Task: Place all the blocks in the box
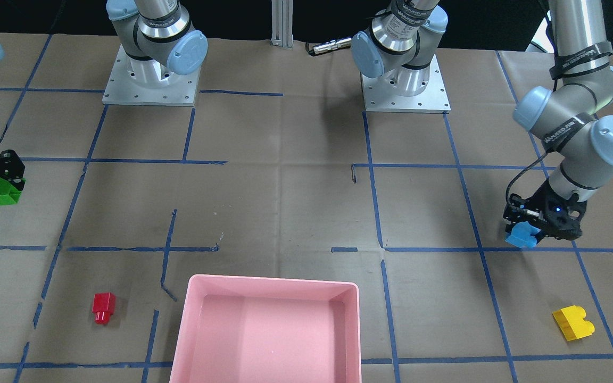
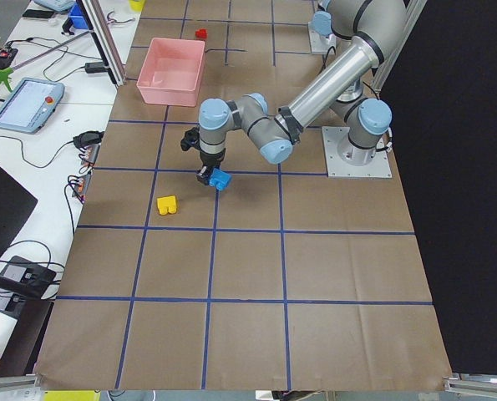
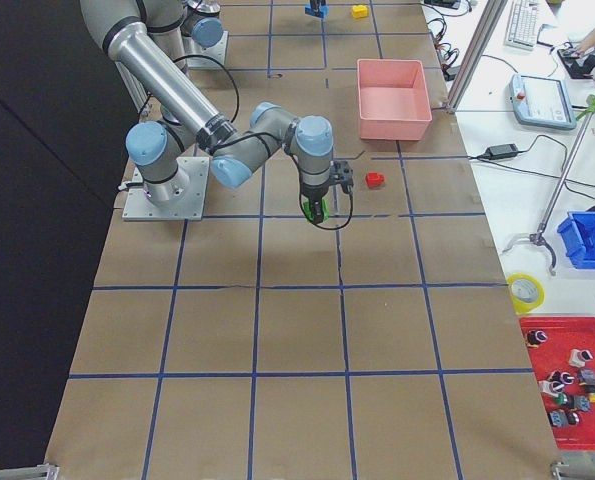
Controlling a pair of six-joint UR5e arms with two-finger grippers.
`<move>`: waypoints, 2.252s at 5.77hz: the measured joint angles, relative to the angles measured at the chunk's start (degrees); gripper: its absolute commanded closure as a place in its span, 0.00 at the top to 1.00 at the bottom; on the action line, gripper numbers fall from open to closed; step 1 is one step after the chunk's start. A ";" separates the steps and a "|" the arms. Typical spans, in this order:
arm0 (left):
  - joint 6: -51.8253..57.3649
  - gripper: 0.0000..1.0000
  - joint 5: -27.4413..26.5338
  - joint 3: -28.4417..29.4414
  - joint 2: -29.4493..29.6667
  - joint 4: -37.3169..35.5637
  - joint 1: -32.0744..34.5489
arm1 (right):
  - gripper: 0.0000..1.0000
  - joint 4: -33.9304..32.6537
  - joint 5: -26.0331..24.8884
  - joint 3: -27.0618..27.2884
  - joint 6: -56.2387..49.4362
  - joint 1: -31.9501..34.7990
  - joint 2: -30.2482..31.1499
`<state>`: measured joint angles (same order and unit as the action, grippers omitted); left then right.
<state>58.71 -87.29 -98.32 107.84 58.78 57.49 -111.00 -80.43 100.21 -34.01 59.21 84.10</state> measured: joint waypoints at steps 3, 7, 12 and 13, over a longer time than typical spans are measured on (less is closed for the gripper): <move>-19.42 0.30 0.55 14.31 1.52 9.75 9.00 | 0.07 5.36 -3.07 -13.60 14.09 12.14 -5.54; -63.42 0.30 5.01 23.46 8.51 9.62 28.66 | 0.13 -3.99 5.49 -23.37 47.48 32.19 -18.60; -86.63 0.38 4.63 26.88 17.51 1.10 41.10 | 1.00 -13.70 8.71 -27.43 63.75 38.62 -27.70; -86.83 0.97 4.63 26.72 17.55 0.85 41.22 | 1.00 -13.26 8.47 -27.28 62.25 37.93 -27.26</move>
<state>-28.12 -82.66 -71.60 125.38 59.63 98.71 -124.26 -71.97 72.93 28.24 97.14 56.84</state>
